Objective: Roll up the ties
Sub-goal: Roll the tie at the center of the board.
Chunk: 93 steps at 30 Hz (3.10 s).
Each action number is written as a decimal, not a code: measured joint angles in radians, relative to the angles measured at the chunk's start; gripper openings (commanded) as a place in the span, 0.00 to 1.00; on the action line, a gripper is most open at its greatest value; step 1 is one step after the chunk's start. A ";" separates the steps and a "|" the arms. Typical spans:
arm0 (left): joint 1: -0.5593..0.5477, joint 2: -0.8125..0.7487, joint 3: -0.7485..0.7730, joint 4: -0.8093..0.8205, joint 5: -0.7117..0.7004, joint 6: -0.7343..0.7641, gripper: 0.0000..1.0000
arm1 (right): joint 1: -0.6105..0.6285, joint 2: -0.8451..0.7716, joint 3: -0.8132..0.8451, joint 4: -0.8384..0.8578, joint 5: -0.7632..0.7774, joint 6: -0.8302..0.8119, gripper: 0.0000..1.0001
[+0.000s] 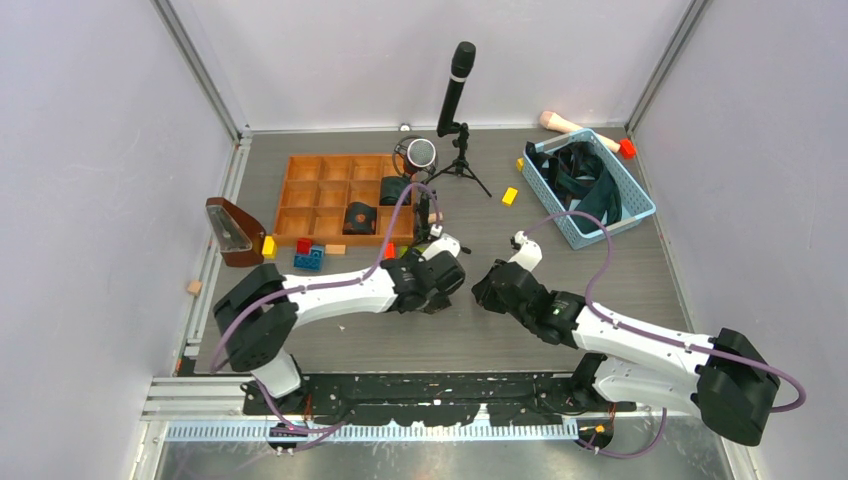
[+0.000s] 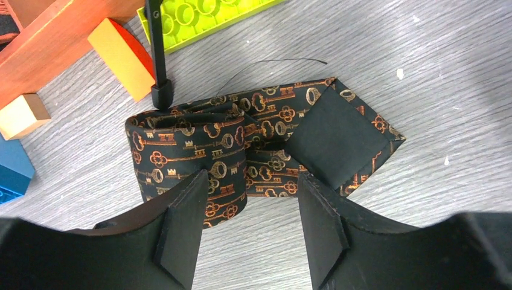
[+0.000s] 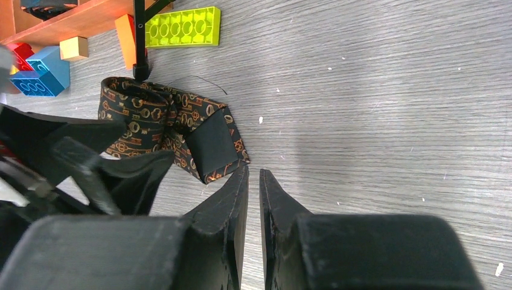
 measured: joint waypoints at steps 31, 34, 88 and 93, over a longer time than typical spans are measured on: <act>0.748 -0.619 -0.514 0.351 0.740 -0.156 0.68 | 0.000 0.480 0.254 0.384 -0.355 0.069 0.00; 0.750 -0.620 -0.521 0.361 0.766 -0.157 0.68 | 0.000 0.538 0.297 0.409 -0.396 0.104 0.00; 0.719 -0.341 -0.536 0.593 1.009 -0.122 0.79 | 0.005 0.636 0.285 0.373 -0.364 0.189 0.00; 0.703 -0.334 -0.536 0.597 1.012 -0.122 0.79 | 0.005 0.623 0.267 0.375 -0.360 0.191 0.00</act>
